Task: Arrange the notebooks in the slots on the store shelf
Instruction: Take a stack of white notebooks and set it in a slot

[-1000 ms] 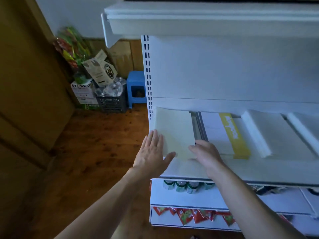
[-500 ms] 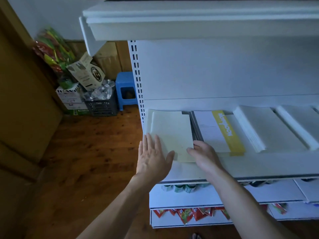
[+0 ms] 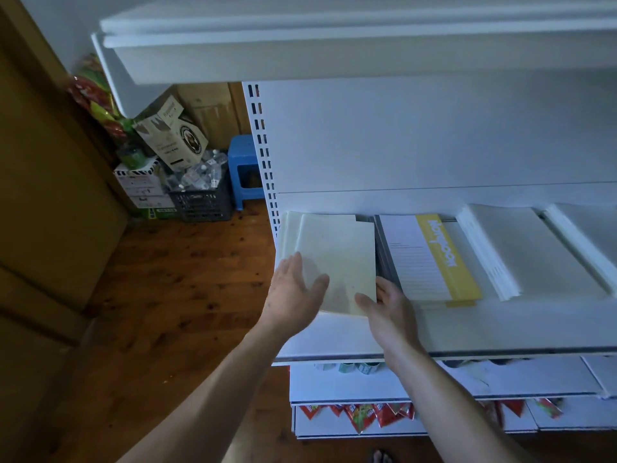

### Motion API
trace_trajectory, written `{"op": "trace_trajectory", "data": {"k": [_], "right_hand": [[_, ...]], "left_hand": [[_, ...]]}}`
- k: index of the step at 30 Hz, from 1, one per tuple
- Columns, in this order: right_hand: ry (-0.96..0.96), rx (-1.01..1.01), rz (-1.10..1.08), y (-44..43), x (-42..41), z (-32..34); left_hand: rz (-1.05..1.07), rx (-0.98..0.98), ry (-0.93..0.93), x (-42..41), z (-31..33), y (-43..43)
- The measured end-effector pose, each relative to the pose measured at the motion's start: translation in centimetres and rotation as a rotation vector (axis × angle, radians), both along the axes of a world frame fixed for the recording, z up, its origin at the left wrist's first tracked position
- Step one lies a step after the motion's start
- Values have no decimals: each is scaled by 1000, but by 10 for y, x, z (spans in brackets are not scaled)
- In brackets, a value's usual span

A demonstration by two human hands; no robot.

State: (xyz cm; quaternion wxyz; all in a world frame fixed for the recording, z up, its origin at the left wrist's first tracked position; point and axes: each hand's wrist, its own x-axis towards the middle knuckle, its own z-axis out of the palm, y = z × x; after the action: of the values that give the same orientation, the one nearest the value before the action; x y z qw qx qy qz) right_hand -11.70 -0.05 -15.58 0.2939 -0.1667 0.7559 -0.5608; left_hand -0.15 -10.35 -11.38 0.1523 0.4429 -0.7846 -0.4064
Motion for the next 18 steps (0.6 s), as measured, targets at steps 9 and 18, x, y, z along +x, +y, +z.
{"op": "trace_trajectory", "data": {"k": [9,18], "right_hand": [[55,0,46,0,0,1],[33,-38,96,2,1,19]], "left_hand": [[288,643,305,-3,20,-22],[238,624,478,15,13,-10]]}}
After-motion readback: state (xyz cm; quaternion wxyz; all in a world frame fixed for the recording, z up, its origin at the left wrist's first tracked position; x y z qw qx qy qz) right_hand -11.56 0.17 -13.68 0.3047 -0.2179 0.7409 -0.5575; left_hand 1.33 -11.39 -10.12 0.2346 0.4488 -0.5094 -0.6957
